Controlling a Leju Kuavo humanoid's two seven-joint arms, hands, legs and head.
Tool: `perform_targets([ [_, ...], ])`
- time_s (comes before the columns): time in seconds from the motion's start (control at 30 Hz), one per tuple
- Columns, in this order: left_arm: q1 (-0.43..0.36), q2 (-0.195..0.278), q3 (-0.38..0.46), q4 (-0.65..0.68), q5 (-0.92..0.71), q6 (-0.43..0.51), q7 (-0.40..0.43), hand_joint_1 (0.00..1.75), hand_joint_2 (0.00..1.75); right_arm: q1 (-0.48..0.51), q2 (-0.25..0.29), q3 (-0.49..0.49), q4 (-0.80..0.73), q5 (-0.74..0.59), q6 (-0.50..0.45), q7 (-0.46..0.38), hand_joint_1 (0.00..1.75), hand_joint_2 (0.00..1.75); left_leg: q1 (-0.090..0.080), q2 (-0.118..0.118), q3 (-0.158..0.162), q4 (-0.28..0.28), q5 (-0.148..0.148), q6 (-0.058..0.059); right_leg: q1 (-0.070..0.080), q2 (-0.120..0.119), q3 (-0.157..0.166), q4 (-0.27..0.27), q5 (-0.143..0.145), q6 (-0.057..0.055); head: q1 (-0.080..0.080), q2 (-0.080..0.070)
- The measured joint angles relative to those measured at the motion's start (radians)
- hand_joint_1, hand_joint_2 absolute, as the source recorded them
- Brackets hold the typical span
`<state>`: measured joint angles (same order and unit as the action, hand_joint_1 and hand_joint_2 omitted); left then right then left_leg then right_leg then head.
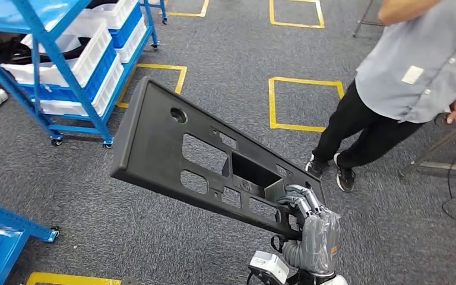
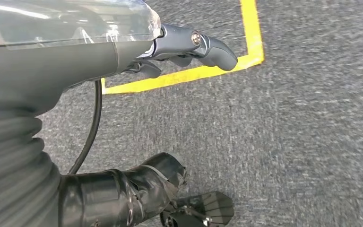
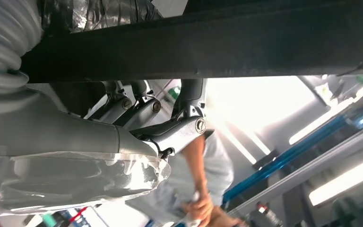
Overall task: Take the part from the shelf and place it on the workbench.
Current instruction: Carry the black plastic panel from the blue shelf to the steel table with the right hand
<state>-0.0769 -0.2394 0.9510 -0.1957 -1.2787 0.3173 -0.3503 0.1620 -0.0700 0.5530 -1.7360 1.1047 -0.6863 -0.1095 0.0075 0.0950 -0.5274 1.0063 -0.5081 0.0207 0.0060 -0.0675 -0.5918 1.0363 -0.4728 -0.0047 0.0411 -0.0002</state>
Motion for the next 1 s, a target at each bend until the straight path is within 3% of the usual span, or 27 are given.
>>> perform_targets([
  [0.03, 0.000, 0.000, 0.000, 0.000, 0.000, 0.000, 0.000, 0.00, 1.75, 0.001, 0.000, -0.001, -0.003, 0.000, 0.000, 0.000, 1.75, 1.75, -0.001, 0.009, 0.002, -0.001, -0.002, -0.004, 0.005, -0.002, 0.000, -0.004, -0.003, -0.005, 0.000, 0.000],
  [0.1, -0.001, -0.002, 0.000, 0.000, 0.000, 0.000, 0.000, 0.00, 1.75, 0.005, 0.000, -0.003, -0.007, -0.001, -0.001, -0.001, 1.75, 1.75, 0.000, 0.019, 0.008, -0.001, -0.007, -0.015, 0.004, 0.020, 0.002, -0.011, 0.001, -0.014, 0.000, 0.000],
  [0.17, -0.003, -0.003, 0.000, 0.000, 0.000, 0.000, -0.001, 0.00, 1.75, 0.008, 0.001, -0.004, -0.010, -0.002, -0.002, -0.004, 1.75, 1.75, 0.002, -0.018, -0.003, 0.036, -0.037, -0.022, -0.003, 0.042, 0.010, -0.023, 0.006, -0.026, 0.000, 0.000],
  [0.23, -0.001, -0.003, 0.000, 0.000, 0.000, 0.001, 0.000, 0.00, 1.75, 0.008, 0.005, -0.004, -0.011, -0.002, -0.003, -0.010, 1.75, 1.75, 0.004, -0.069, -0.056, 0.151, -0.097, -0.025, -0.007, 0.064, 0.014, -0.027, 0.008, -0.035, -0.001, 0.000],
  [0.27, 0.000, -0.003, 0.001, 0.000, 0.000, 0.001, 0.000, 0.00, 1.75, 0.008, 0.007, -0.004, -0.011, -0.003, -0.003, -0.013, 1.75, 1.75, 0.004, -0.080, -0.092, 0.219, -0.123, -0.026, -0.006, 0.077, 0.014, -0.026, 0.008, -0.037, -0.001, 0.000],
  [0.3, 0.002, -0.003, 0.001, 0.000, 0.000, 0.001, 0.000, 0.00, 1.75, 0.009, 0.008, -0.004, -0.011, -0.003, -0.003, -0.015, 1.75, 1.75, 0.004, -0.084, -0.120, 0.269, -0.133, -0.027, -0.006, 0.091, 0.014, -0.023, 0.007, -0.038, -0.001, 0.000],
  [0.33, 0.004, -0.003, 0.001, 0.000, 0.000, 0.001, 0.001, 0.00, 1.75, 0.011, 0.008, -0.004, -0.011, -0.003, -0.003, -0.016, 1.75, 1.75, 0.005, -0.086, -0.134, 0.286, -0.125, -0.027, -0.006, 0.106, 0.014, -0.020, 0.006, -0.038, -0.001, 0.000],
  [0.4, 0.004, -0.003, 0.001, 0.000, 0.000, 0.002, 0.001, 0.00, 1.75, 0.013, 0.009, -0.004, -0.011, -0.003, -0.003, -0.019, 1.75, 1.75, 0.007, -0.095, -0.109, 0.204, -0.053, -0.028, -0.009, 0.137, 0.014, -0.010, 0.000, -0.034, -0.001, 0.000],
  [0.47, 0.003, -0.002, 0.001, 0.000, 0.000, 0.003, 0.001, 0.00, 1.75, 0.013, 0.010, -0.004, -0.011, -0.003, -0.004, -0.021, 1.75, 1.75, 0.013, -0.139, -0.059, 0.083, 0.003, -0.027, -0.011, 0.164, 0.009, 0.006, -0.009, -0.025, -0.001, 0.000],
  [0.53, 0.001, -0.001, 0.002, 0.000, 0.001, 0.003, 0.001, 0.00, 1.75, 0.014, 0.010, -0.004, -0.011, -0.003, -0.004, -0.023, 1.75, 1.75, 0.013, -0.172, -0.040, 0.037, 0.007, -0.023, -0.012, 0.184, -0.001, 0.016, -0.012, -0.013, -0.001, 0.000],
  [0.6, -0.001, -0.002, 0.003, 0.000, 0.001, 0.003, 0.000, 0.00, 1.75, 0.018, 0.010, -0.005, -0.011, -0.003, -0.004, -0.024, 1.75, 1.75, 0.011, -0.157, -0.037, 0.031, 0.010, -0.013, -0.015, 0.205, -0.007, 0.013, -0.008, -0.001, -0.001, 0.000],
  [0.63, -0.002, -0.002, 0.003, 0.000, 0.002, 0.003, 0.000, 0.00, 1.75, 0.020, 0.010, -0.005, -0.011, -0.003, -0.005, -0.025, 1.75, 1.75, 0.012, -0.146, -0.035, 0.026, 0.013, -0.007, -0.015, 0.199, -0.009, 0.015, -0.010, 0.004, -0.001, 0.000],
  [0.67, -0.002, -0.002, 0.003, 0.000, 0.002, 0.003, 0.000, 0.00, 1.75, 0.020, 0.010, -0.005, -0.011, -0.003, -0.005, -0.026, 1.75, 1.75, 0.013, -0.133, -0.033, 0.020, 0.017, 0.000, -0.014, 0.178, -0.018, 0.033, -0.022, 0.008, 0.000, 0.000],
  [0.77, 0.000, -0.002, 0.004, 0.000, 0.002, 0.003, -0.001, 0.00, 1.75, 0.019, 0.010, -0.005, -0.010, -0.003, -0.005, -0.029, 1.75, 1.75, 0.010, -0.092, -0.031, 0.012, 0.019, 0.012, -0.013, 0.090, -0.097, 0.195, -0.108, 0.020, 0.001, 0.000],
  [0.8, 0.001, -0.002, 0.004, 0.000, 0.002, 0.002, -0.001, 0.00, 1.75, 0.019, 0.010, -0.005, -0.009, -0.004, -0.005, -0.029, 1.75, 1.75, 0.009, -0.078, -0.031, 0.012, 0.017, 0.013, -0.015, 0.080, -0.126, 0.251, -0.128, 0.023, 0.000, 0.000],
  [0.83, 0.002, -0.002, 0.004, 0.000, 0.002, 0.002, -0.001, 0.00, 1.75, 0.019, 0.010, -0.005, -0.008, -0.004, -0.005, -0.029, 1.75, 1.75, 0.008, -0.064, -0.030, 0.012, 0.016, 0.013, -0.017, 0.076, -0.140, 0.278, -0.130, 0.025, 0.000, 0.000],
  [0.87, 0.002, -0.001, 0.004, 0.000, 0.003, 0.002, -0.001, 0.00, 1.75, 0.019, 0.010, -0.005, -0.007, -0.005, -0.005, -0.029, 1.75, 1.75, 0.007, -0.051, -0.029, 0.012, 0.014, 0.013, -0.018, 0.072, -0.135, 0.266, -0.113, 0.025, 0.000, 0.000],
  [0.9, 0.001, -0.001, 0.004, 0.000, 0.003, 0.002, -0.001, 0.00, 1.75, 0.020, 0.010, -0.005, -0.006, -0.005, -0.005, -0.029, 1.75, 1.75, 0.007, -0.040, -0.026, 0.012, 0.011, 0.011, -0.018, 0.065, -0.108, 0.215, -0.080, 0.023, 0.000, 0.000],
  [0.97, 0.000, -0.002, 0.005, 0.000, 0.003, 0.002, -0.001, 0.00, 1.75, 0.019, 0.010, -0.005, -0.005, -0.005, -0.005, -0.029, 1.75, 1.75, 0.004, -0.020, -0.017, 0.012, 0.004, 0.006, -0.009, 0.020, -0.033, 0.073, -0.023, 0.012, 0.000, 0.000],
  [1.0, 0.000, -0.002, 0.005, 0.000, 0.003, 0.002, -0.001, 0.00, 1.75, 0.018, 0.010, -0.005, -0.006, -0.005, -0.005, -0.029, 1.75, 1.75, 0.002, -0.011, -0.013, 0.012, 0.001, 0.003, -0.003, 0.002, -0.009, 0.025, -0.010, 0.006, 0.000, 0.000],
])
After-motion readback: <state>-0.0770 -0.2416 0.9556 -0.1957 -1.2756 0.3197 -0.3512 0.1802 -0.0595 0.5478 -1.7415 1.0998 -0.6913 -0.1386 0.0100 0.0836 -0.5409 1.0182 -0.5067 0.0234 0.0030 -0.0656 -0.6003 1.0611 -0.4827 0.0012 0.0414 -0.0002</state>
